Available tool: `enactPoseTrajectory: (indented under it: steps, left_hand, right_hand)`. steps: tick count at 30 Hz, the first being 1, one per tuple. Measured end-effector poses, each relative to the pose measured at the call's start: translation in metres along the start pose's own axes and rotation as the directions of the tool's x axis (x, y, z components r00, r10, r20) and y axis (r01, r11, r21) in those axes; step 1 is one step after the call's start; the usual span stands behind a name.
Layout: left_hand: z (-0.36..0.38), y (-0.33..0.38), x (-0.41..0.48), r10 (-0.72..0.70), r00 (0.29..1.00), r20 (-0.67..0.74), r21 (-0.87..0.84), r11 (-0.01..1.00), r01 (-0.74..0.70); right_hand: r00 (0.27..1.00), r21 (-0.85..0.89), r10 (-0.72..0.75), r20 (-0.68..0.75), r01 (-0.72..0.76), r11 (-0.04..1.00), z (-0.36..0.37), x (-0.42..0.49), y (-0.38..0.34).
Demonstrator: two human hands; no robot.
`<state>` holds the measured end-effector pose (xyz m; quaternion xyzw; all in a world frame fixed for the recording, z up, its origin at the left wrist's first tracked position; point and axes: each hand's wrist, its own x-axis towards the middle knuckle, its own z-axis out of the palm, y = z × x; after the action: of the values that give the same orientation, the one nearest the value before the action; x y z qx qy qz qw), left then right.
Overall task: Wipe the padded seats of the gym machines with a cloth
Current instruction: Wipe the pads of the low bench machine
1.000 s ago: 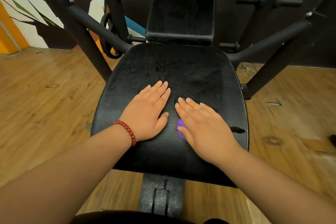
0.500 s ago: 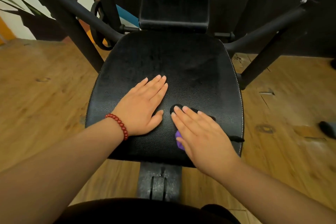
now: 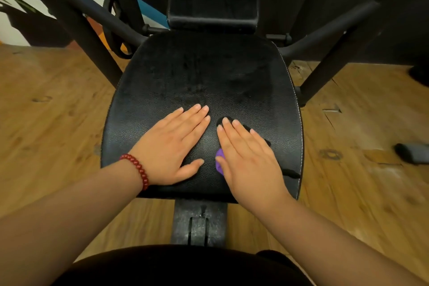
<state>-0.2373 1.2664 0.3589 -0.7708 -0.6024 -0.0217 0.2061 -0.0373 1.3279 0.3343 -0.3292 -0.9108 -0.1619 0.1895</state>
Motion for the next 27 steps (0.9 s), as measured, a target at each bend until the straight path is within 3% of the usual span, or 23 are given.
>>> enactPoseTrajectory:
  steps: [3, 17, 27]
  left_hand:
    - [0.001, 0.001, -0.001, -0.006, 1.000, 0.001, -0.007, 1.000, 0.006]
    - [-0.001, 0.002, -0.003, 0.042, 0.998, -0.049, -0.039, 0.998, -0.044]
    - [-0.003, 0.001, -0.004, 0.074, 0.996, -0.040, -0.047, 0.996, -0.075]
  right_hand:
    - [0.999, 0.018, 0.037, -0.011, -0.037, 0.999, 0.001, -0.002, -0.005]
    - [0.972, -0.032, -0.232, 0.019, 0.233, 0.972, -0.002, -0.031, 0.017]
    - [0.960, -0.020, -0.280, 0.028, 0.281, 0.960, -0.005, -0.031, 0.019]
